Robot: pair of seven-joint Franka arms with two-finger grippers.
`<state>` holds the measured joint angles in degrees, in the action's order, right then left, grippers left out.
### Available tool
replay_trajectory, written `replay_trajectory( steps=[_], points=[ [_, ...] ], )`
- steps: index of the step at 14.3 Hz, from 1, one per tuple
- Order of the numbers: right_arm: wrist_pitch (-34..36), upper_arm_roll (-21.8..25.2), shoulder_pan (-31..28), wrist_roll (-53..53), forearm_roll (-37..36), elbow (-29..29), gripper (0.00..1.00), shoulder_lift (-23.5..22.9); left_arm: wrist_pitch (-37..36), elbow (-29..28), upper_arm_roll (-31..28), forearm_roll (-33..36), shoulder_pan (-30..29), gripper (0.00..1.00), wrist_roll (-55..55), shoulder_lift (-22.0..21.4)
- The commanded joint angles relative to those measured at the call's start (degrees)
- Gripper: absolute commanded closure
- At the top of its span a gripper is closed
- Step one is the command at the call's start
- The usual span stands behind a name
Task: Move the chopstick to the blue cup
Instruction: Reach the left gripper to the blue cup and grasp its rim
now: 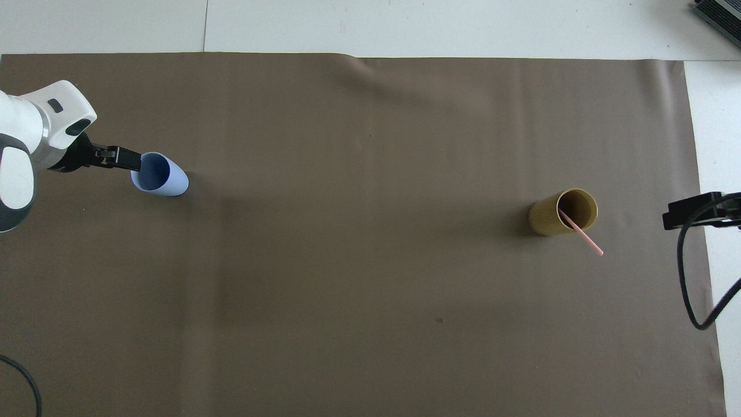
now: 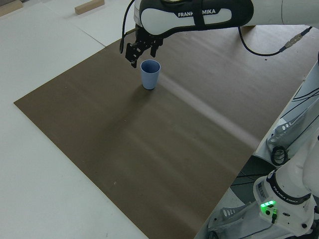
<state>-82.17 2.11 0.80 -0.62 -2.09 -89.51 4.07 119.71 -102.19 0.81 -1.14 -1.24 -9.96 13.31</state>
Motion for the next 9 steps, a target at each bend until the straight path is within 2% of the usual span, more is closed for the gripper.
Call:
replay_trajectory(
  steps=[1,3,4,5,7,8,9],
  points=[
    [-0.18,-0.26,-0.88,0.0,1.48,-1.9,0.0,1.73,3.67,-1.69,0.42,-0.79,-0.7,0.0,-1.02,1.45],
    [-0.18,-0.26,-0.88,0.0,1.48,-1.9,0.0,1.73,6.4,-2.65,0.42,-1.84,-0.7,0.02,-1.02,2.86],
    [-0.18,-0.26,-0.88,0.0,1.48,-1.9,0.0,1.73,7.28,-3.36,0.42,-2.63,-0.7,0.14,-0.94,3.47],
    [-0.18,-0.26,-0.97,0.0,1.48,-1.9,0.0,1.73,7.9,-3.36,0.42,-4.55,-0.7,0.39,-0.94,3.91],
    [-0.18,-0.26,-0.88,0.0,1.48,-1.9,0.0,1.73,7.64,-3.45,0.42,-6.15,-0.52,0.59,-1.02,3.92],
    [-0.18,-0.26,-0.88,0.0,1.48,-1.9,0.0,1.73,7.29,-3.8,0.42,-6.24,-0.35,0.76,-1.11,3.92],
    [-0.18,-0.26,-0.88,0.0,1.48,-1.9,0.0,1.73,7.2,-4.59,0.42,-6.24,-0.52,1.0,-1.2,3.83]
  ],
)
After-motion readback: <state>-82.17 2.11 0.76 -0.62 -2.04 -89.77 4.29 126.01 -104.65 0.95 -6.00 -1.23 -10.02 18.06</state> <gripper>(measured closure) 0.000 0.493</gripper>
